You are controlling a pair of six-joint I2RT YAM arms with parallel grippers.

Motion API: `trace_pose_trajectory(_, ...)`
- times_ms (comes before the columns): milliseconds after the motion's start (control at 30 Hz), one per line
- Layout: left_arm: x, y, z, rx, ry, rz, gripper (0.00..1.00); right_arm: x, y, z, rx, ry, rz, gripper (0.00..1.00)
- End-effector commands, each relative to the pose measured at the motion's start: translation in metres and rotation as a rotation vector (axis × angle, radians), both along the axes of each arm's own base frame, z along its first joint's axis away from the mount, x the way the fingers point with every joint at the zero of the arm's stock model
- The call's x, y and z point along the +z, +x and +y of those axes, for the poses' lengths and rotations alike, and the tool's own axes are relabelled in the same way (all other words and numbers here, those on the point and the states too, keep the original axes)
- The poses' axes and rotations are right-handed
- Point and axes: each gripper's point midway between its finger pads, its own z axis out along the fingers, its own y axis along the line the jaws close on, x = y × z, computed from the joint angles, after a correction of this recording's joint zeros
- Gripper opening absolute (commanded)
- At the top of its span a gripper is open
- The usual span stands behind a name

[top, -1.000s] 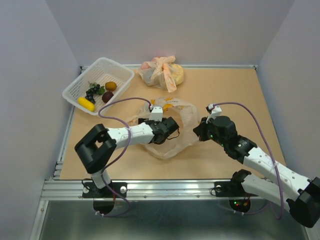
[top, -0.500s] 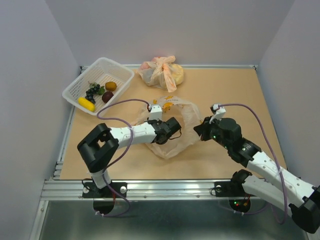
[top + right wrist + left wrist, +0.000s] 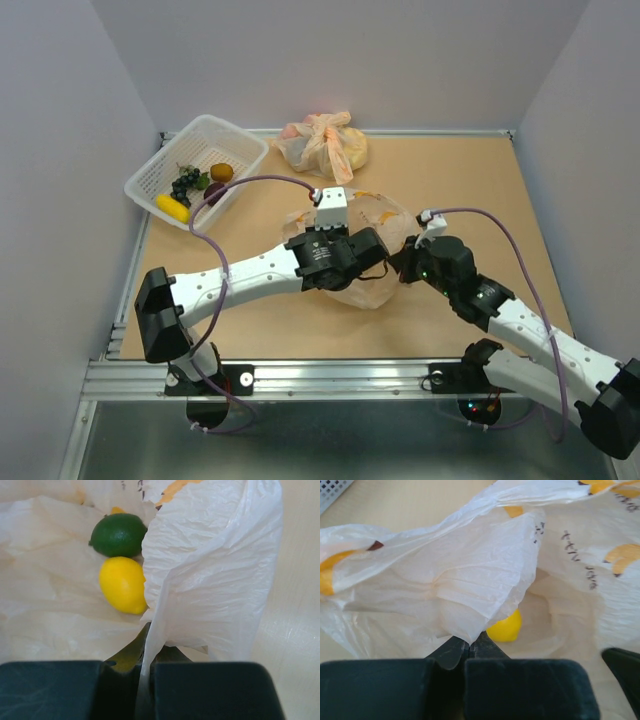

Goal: Untie the knot of the plastic bag and take out the fruit

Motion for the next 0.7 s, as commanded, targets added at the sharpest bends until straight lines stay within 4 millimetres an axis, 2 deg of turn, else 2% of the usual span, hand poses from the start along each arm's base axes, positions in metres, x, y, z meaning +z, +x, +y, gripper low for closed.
trace_pose_trajectory(0, 0.008, -0.016, 0.006, 0.000, 0.009, 0.002, 0.00, 0.003, 0.005, -0.001, -0.022, 0.012, -0.036, 0.00)
trace_pose_trajectory(133, -0.013, -0.025, 0.012, 0.024, -0.012, 0.036, 0.00, 0.000, 0.004, -0.005, -0.033, 0.014, -0.046, 0.00)
trace_pose_trajectory(200, -0.017, -0.026, 0.014, 0.038, -0.047, 0.037, 0.00, -0.006, 0.002, -0.006, -0.033, 0.010, -0.042, 0.00)
trace_pose_trajectory(367, -0.038, -0.024, 0.030, 0.048, -0.157, 0.082, 0.00, -0.015, -0.001, -0.005, -0.024, 0.013, -0.031, 0.00)
trace_pose_trajectory(400, -0.050, -0.025, 0.036, 0.045, -0.146, 0.098, 0.00, -0.016, -0.001, -0.005, -0.024, 0.014, -0.027, 0.01)
trace_pose_trajectory(433, -0.045, -0.022, 0.034, 0.039, -0.200, 0.088, 0.00, -0.017, -0.001, -0.006, -0.024, 0.011, -0.026, 0.00)
trace_pose_trajectory(533, -0.050, -0.017, 0.042, 0.036, -0.226, 0.108, 0.00, -0.017, -0.002, -0.006, -0.019, 0.011, -0.029, 0.00)
trace_pose_trajectory(567, -0.046, -0.014, 0.043, 0.041, -0.249, 0.097, 0.00, -0.015, -0.003, -0.006, -0.016, 0.014, -0.038, 0.00)
trace_pose_trajectory(667, -0.041, -0.012, 0.044, 0.029, -0.242, 0.092, 0.07, -0.011, -0.003, -0.006, -0.012, 0.021, -0.048, 0.00)
